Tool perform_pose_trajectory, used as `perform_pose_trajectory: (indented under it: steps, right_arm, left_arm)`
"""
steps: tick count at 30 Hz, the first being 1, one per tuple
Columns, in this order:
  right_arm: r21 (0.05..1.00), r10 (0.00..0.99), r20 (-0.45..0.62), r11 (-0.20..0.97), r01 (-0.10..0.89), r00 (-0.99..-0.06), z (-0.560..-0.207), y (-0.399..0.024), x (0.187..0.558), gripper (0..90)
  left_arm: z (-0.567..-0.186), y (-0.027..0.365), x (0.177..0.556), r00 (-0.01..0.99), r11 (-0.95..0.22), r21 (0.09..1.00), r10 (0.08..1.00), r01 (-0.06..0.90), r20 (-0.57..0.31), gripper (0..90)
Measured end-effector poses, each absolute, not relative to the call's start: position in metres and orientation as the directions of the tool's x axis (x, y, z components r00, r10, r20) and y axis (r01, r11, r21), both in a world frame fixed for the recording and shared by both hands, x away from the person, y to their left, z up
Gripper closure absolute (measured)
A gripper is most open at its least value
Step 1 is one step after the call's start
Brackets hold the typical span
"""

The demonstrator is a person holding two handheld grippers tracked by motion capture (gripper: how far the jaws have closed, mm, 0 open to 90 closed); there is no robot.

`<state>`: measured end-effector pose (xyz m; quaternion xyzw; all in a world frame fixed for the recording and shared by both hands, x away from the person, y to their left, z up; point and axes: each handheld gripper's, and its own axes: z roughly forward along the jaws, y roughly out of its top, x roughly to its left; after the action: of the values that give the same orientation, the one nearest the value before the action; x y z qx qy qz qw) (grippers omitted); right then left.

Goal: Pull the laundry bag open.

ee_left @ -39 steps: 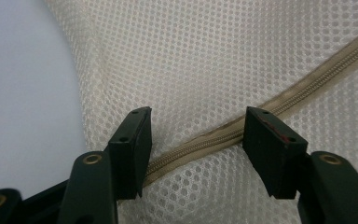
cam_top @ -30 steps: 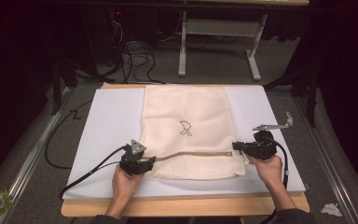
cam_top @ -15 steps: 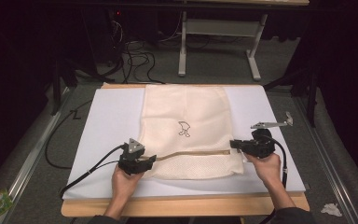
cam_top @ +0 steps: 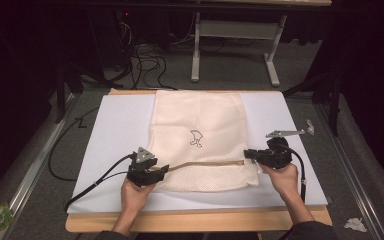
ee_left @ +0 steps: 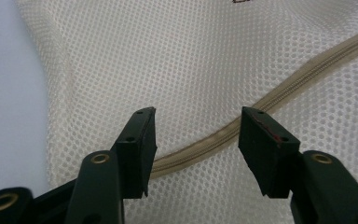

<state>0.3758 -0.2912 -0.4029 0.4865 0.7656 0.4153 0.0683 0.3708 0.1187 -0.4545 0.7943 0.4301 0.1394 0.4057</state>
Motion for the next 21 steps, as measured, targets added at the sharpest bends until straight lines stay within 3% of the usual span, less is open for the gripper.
perform_pose_trajectory:
  steps: [21]
  right_arm:
    - [0.710,0.790,0.296,0.194,0.677,-0.537,-0.401,-0.278,0.379,88.1]
  left_arm:
    - [-0.427,0.097,0.366,0.653,-0.329,0.796,0.750,0.509,-0.108,47.9]
